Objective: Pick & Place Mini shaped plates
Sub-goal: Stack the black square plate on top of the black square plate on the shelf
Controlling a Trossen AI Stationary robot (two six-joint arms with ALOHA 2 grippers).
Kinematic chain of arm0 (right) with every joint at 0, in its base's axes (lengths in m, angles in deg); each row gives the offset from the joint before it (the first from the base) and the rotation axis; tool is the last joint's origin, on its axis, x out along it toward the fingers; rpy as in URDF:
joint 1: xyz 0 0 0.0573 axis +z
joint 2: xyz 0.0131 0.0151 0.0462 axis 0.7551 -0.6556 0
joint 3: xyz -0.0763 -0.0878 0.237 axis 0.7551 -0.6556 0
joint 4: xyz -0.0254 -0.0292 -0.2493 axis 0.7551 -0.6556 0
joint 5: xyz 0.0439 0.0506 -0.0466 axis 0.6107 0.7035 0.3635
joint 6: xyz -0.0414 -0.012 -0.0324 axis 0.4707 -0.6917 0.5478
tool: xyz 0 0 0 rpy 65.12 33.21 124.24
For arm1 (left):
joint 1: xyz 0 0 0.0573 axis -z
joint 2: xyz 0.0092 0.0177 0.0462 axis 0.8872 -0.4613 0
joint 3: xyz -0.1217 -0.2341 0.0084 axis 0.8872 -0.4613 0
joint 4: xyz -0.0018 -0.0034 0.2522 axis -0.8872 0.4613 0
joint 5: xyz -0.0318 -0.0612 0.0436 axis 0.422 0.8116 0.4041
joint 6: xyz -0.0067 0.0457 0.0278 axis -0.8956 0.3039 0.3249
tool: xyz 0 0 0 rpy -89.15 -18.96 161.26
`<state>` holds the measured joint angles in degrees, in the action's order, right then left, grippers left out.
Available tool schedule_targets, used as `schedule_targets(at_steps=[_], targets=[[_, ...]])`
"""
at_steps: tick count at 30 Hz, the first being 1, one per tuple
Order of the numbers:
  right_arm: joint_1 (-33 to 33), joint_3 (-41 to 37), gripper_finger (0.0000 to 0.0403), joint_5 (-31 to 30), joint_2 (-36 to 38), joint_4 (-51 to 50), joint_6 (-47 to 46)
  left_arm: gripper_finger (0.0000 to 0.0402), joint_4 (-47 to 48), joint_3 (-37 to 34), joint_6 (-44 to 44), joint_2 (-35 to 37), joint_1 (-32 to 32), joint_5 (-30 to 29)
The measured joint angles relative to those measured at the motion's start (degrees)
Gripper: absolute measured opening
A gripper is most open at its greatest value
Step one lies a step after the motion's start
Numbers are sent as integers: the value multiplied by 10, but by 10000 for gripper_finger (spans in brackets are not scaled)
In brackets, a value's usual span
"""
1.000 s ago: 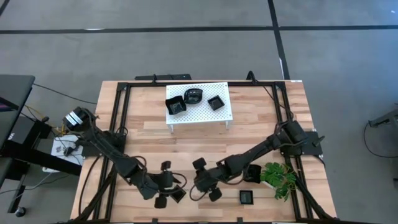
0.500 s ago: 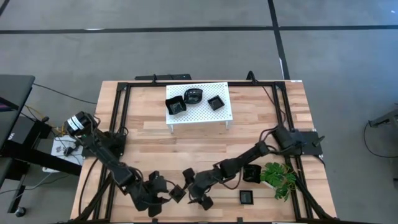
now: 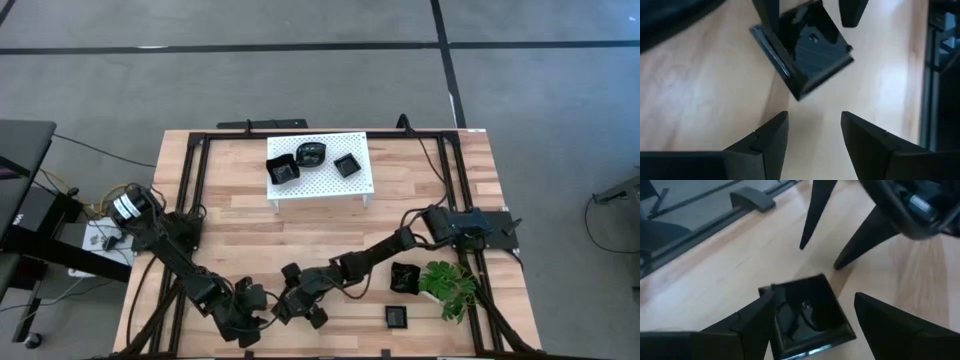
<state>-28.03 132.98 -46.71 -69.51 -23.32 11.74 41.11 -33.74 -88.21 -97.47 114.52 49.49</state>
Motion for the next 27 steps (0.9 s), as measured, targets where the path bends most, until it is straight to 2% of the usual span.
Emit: schedule_targets(at_steps=[6,13,20,27], targets=[[-11,2,265,49,0,-28,-21,163,-8,-1,-13,-9,0,-6],[-15,2,265,47,0,-33,-12,140,-7,-2,5,-9,-2,-27],[-11,2,265,48,5,-1,54,118,-3,-3,7,-9,-3,-43],[-23,2,265,49,5,-28,56,107,-4,-3,7,-10,-3,-44]])
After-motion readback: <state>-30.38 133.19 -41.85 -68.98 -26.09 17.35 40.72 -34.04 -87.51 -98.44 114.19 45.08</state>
